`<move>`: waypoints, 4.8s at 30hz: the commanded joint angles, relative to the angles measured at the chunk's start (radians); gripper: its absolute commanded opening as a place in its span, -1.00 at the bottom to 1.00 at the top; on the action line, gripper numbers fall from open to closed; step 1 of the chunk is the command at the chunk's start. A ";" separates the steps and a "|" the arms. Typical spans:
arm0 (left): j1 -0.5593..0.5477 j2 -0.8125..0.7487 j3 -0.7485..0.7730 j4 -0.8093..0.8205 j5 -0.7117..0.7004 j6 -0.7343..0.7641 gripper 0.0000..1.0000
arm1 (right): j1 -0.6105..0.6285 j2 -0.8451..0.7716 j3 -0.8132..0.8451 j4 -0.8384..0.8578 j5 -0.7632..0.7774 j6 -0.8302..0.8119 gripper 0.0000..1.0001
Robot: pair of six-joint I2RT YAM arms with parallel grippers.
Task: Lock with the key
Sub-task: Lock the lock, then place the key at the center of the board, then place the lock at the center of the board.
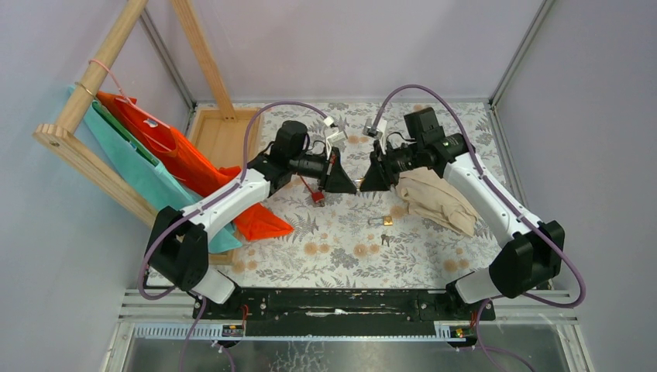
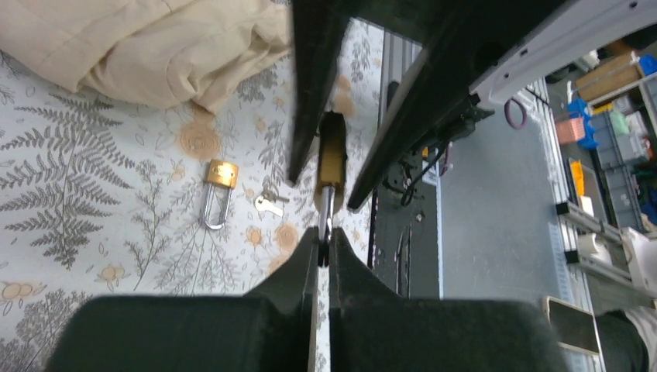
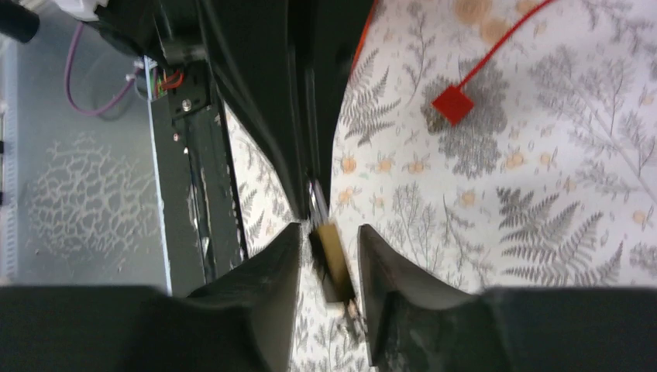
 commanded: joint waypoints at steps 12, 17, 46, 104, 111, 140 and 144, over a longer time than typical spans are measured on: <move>0.031 -0.067 0.030 -0.112 -0.058 0.237 -1.00 | 0.035 -0.058 0.007 0.092 0.003 -0.129 0.74; 0.040 -0.085 0.020 -0.116 -0.060 0.258 -1.00 | 0.033 -0.078 -0.009 0.052 0.065 -0.177 0.73; 0.044 -0.109 0.001 -0.148 -0.044 0.326 -1.00 | 0.025 -0.052 -0.017 -0.024 0.094 -0.249 -0.93; 0.295 -0.099 -0.036 0.066 -0.227 -0.020 -0.93 | 0.213 0.269 -0.379 0.357 0.097 0.012 -0.55; 0.293 -0.062 -0.044 0.062 -0.220 -0.014 -0.93 | 0.213 0.253 -0.351 0.319 0.111 -0.016 0.04; 0.007 0.328 -0.005 -0.134 -0.102 -0.066 -0.86 | -0.182 -0.102 -0.392 0.374 0.185 -0.012 0.76; -0.012 0.335 -0.040 -0.090 -0.090 -0.090 -0.75 | -0.182 -0.094 -0.395 0.371 0.186 -0.021 0.76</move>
